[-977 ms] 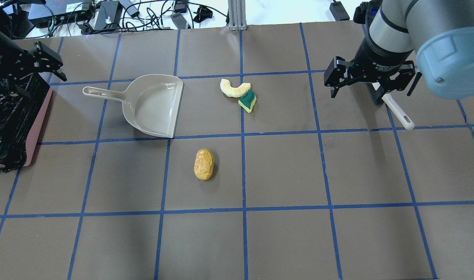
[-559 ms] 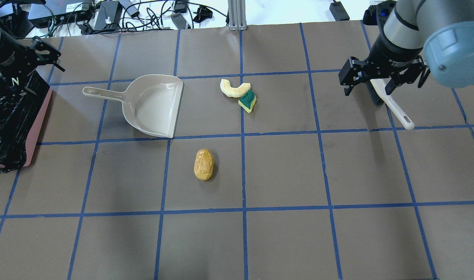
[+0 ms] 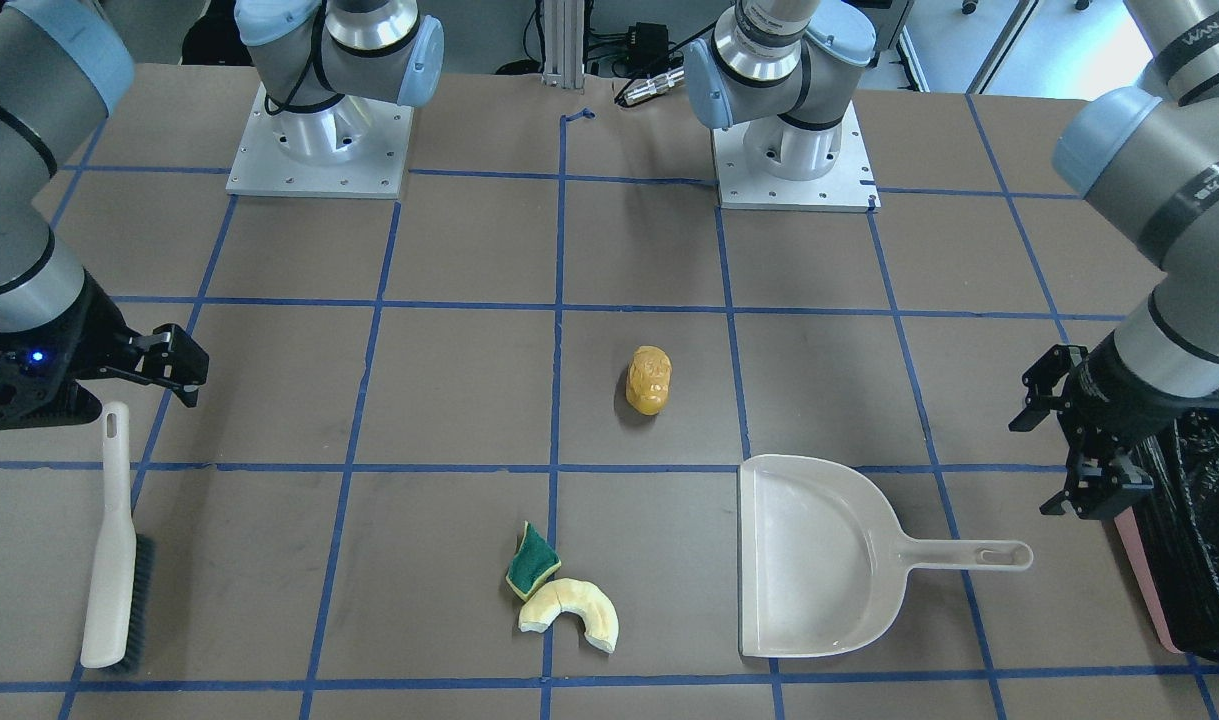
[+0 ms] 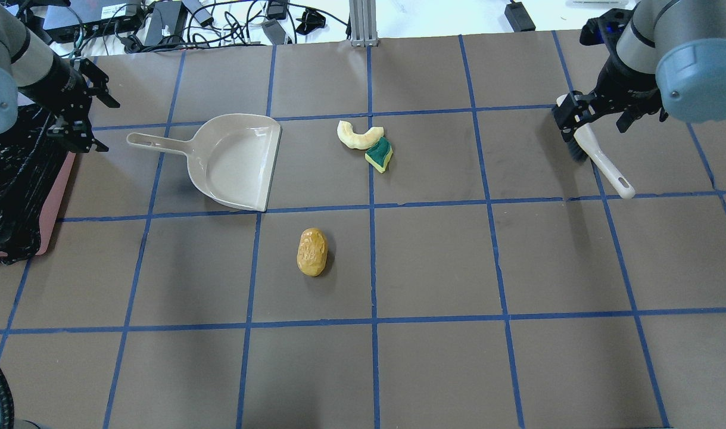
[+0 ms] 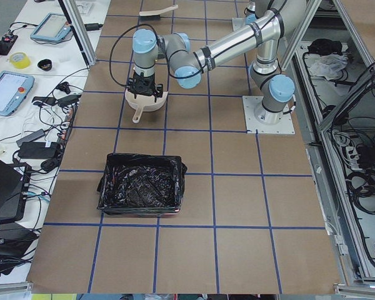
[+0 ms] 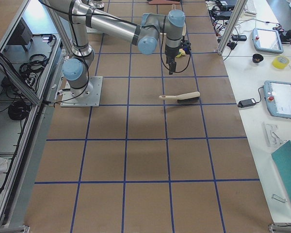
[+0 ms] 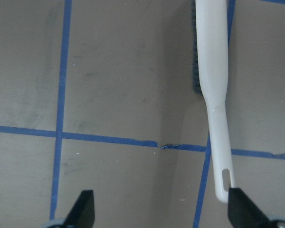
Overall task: Sweep and dump trash into bin
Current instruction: 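Grasp the dustpan handle with left gripper while right gripper grasps the brush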
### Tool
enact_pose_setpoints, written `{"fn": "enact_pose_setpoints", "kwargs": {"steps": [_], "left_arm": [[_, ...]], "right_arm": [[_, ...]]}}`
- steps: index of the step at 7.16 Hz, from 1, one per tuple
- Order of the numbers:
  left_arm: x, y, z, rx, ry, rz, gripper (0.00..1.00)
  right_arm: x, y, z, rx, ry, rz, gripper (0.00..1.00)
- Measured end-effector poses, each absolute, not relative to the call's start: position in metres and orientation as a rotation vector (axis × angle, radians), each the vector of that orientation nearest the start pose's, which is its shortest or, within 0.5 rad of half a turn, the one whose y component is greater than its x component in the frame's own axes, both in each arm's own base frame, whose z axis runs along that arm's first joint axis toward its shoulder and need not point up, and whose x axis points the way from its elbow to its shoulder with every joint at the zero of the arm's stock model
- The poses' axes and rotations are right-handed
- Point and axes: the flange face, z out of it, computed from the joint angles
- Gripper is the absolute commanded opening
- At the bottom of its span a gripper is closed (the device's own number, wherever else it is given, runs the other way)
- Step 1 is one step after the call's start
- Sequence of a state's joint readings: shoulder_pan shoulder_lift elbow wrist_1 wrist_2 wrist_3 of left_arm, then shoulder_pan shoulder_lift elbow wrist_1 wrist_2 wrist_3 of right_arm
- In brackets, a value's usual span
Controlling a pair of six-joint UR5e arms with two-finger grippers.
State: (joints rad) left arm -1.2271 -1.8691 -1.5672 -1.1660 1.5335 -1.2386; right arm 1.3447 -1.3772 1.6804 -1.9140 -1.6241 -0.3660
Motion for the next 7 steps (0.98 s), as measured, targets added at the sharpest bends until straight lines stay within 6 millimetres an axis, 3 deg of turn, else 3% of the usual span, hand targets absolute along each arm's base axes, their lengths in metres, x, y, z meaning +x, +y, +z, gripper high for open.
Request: {"fn": "enact_pose_setpoints", "kwargs": {"steps": [1,4,7], "left_arm": [[0.073,-0.638,0.363,-2.346,2.181,-0.144,0.99],[0.078,-0.681,0.332,-2.314,2.149,0.048,1.0],[0.082,-0.695,0.299,-2.193,2.171,0.233,1.0]], "right_arm": [[-0.015,-0.583,0.353,-0.277,3.202,-0.034,1.0],[-0.077,-0.599,0.301,-0.365,3.165,0.052,1.0],[-0.092,-0.606,0.256,-0.396,3.134,0.153,0.99]]}}
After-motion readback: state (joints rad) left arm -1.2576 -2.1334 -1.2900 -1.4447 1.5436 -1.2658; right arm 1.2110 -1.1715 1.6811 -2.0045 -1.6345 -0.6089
